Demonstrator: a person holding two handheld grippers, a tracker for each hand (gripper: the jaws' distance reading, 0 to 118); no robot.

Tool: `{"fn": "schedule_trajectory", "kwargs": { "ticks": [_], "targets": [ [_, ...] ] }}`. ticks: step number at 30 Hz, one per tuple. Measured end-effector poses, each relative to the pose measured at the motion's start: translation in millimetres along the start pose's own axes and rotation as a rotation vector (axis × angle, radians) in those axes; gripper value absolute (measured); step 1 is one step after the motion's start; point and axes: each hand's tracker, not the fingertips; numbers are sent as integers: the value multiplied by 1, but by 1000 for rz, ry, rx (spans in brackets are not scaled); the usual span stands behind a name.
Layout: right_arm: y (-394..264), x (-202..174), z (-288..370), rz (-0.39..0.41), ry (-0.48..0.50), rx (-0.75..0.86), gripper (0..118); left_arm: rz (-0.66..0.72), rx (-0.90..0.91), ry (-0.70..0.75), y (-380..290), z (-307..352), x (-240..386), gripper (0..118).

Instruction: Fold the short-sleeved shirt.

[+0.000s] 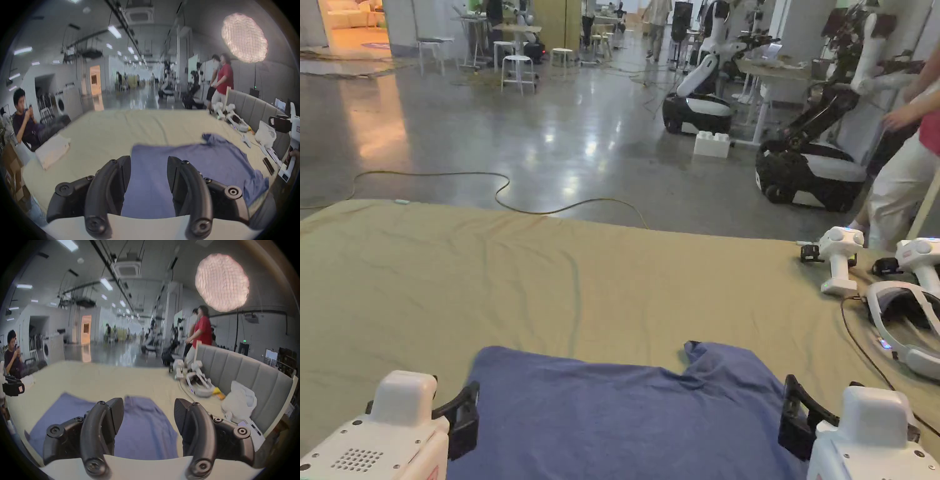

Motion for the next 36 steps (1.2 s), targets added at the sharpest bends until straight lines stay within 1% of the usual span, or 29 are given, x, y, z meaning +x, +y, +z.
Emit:
{"fn": "schedule_trajectory", "kwargs": {
  "ticks": [2, 4, 6, 8, 9, 10, 11, 12, 13, 15, 17, 19, 23, 25, 27, 30, 34, 35, 36],
  "targets": [
    [8, -15, -2, -13, -1, 67, 69, -2, 81, 17, 16, 0, 13, 48],
    [13, -28, -5, -20, 10, 119, 69, 15, 142, 8, 31, 1, 21, 43],
    [18, -37, -8, -23, 7, 136, 66, 13, 177, 21, 41, -2, 26, 33],
    [22, -41, -11, -41, 21, 150, 66, -19, 208, 59, 46, -4, 32, 31],
    [24, -42, -12, -46, 26, 155, 61, -27, 211, 64, 48, -5, 34, 25],
    [24, -43, -13, -46, 33, 163, 52, -28, 211, 69, 50, -9, 34, 19],
    [25, -45, -16, -42, 28, 167, 21, -26, 212, 68, 51, -10, 34, 13],
    [26, -48, -18, -24, 3, 170, 3, -22, 218, 66, 51, -10, 33, 9],
    [26, -48, -18, -19, -10, 169, 2, -17, 229, 69, 51, -11, 32, 7],
    [27, -41, -18, -56, 85, 176, 0, 0, 259, 80, 49, -10, 29, 2],
    [28, -46, -17, -13, 18, 175, 0, 1, 247, 71, 49, -8, 26, 0],
    [30, -44, -14, 3, 26, 199, 0, -2, 248, 68, 47, -5, 24, 0],
    [32, -43, -11, -1, 29, 202, 0, 7, 231, 73, 44, 5, 14, 0],
    [32, -43, -12, -1, 32, 193, 0, 24, 137, 33, 39, 7, 0, 0],
    [30, -41, -14, -4, 42, 179, 0, 18, 61, 27, 29, 10, -15, 0],
    [23, -39, -19, 1, 61, 142, 0, 7, -101, -1, 0, 14, -45, 0],
    [9, -38, -25, 5, 78, 83, 0, 55, -373, -22, -47, 16, -82, 0],
    [5, -39, -26, 8, 80, 67, 0, 80, -444, -39, -59, 14, -92, 2],
    [1, -39, -27, 9, 81, 57, 0, 100, -498, -41, -70, 14, -98, 6]
  ]
}}
